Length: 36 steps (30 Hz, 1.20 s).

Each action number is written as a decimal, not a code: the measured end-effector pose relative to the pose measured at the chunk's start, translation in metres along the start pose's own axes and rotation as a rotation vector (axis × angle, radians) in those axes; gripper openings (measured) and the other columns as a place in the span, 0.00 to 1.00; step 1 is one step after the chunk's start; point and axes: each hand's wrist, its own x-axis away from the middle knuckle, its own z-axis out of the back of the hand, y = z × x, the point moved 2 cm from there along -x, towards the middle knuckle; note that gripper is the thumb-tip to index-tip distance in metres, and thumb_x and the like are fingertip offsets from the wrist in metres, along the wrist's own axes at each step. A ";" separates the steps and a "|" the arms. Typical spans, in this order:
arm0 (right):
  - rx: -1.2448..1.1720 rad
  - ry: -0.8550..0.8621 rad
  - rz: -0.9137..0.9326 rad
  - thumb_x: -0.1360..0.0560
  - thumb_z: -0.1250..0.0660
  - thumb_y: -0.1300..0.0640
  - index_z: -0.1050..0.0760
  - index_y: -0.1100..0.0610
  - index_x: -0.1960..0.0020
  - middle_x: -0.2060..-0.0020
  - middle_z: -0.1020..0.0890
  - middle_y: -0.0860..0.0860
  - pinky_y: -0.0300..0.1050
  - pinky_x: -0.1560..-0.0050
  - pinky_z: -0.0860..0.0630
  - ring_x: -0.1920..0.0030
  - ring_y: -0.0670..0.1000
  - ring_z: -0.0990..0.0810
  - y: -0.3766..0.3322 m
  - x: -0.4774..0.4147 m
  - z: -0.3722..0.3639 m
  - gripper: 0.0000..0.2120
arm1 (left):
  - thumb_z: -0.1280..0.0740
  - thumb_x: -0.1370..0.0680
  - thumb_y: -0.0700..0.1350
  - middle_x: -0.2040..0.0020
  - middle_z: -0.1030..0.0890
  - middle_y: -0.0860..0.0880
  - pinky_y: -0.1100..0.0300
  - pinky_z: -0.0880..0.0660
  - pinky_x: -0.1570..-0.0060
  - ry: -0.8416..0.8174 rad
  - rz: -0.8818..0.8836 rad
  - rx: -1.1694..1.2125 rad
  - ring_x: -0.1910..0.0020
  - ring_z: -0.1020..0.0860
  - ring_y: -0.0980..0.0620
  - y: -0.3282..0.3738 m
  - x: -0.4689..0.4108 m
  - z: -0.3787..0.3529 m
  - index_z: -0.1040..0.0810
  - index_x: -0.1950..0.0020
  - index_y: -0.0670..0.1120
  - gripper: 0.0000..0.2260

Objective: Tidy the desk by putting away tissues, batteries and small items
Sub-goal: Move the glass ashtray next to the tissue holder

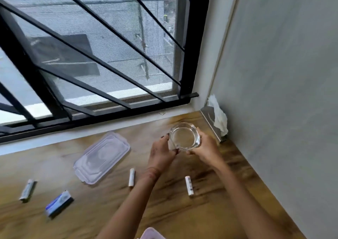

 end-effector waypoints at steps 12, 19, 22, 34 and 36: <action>0.145 -0.051 -0.037 0.37 0.25 0.67 0.33 0.58 0.32 0.39 0.24 0.56 0.44 0.41 0.28 0.40 0.56 0.25 0.022 -0.062 0.013 0.35 | 0.30 0.29 0.44 0.49 0.18 0.44 0.54 0.27 0.51 0.036 0.019 0.008 0.49 0.21 0.44 0.004 -0.046 -0.046 0.21 0.48 0.43 0.11; 0.171 -0.048 -0.067 0.35 0.28 0.70 0.36 0.59 0.29 0.36 0.26 0.57 0.42 0.39 0.30 0.36 0.56 0.28 0.029 -0.068 0.011 0.37 | 0.30 0.28 0.43 0.49 0.18 0.44 0.55 0.27 0.51 0.017 -0.007 0.010 0.49 0.22 0.45 0.003 -0.050 -0.049 0.21 0.48 0.42 0.10; 0.177 -0.023 -0.071 0.33 0.30 0.70 0.38 0.56 0.28 0.37 0.25 0.57 0.44 0.39 0.29 0.37 0.56 0.26 0.029 -0.064 0.009 0.36 | 0.31 0.28 0.42 0.47 0.20 0.42 0.55 0.29 0.48 -0.033 0.004 -0.010 0.45 0.24 0.43 0.006 -0.046 -0.049 0.23 0.45 0.42 0.12; 0.104 -0.016 0.118 0.31 0.27 0.60 0.42 0.58 0.27 0.29 0.35 0.54 0.36 0.33 0.42 0.29 0.51 0.37 -0.009 0.037 0.000 0.37 | 0.33 0.24 0.47 0.29 0.31 0.45 0.60 0.38 0.32 -0.021 0.035 -0.096 0.29 0.34 0.49 0.007 0.055 0.025 0.36 0.28 0.41 0.27; 0.056 -0.038 0.136 0.30 0.27 0.58 0.40 0.58 0.28 0.30 0.32 0.53 0.35 0.35 0.40 0.30 0.51 0.34 -0.014 0.062 -0.004 0.35 | 0.33 0.24 0.48 0.30 0.30 0.47 0.59 0.37 0.33 -0.024 0.062 -0.079 0.30 0.32 0.50 -0.001 0.087 0.042 0.34 0.29 0.42 0.25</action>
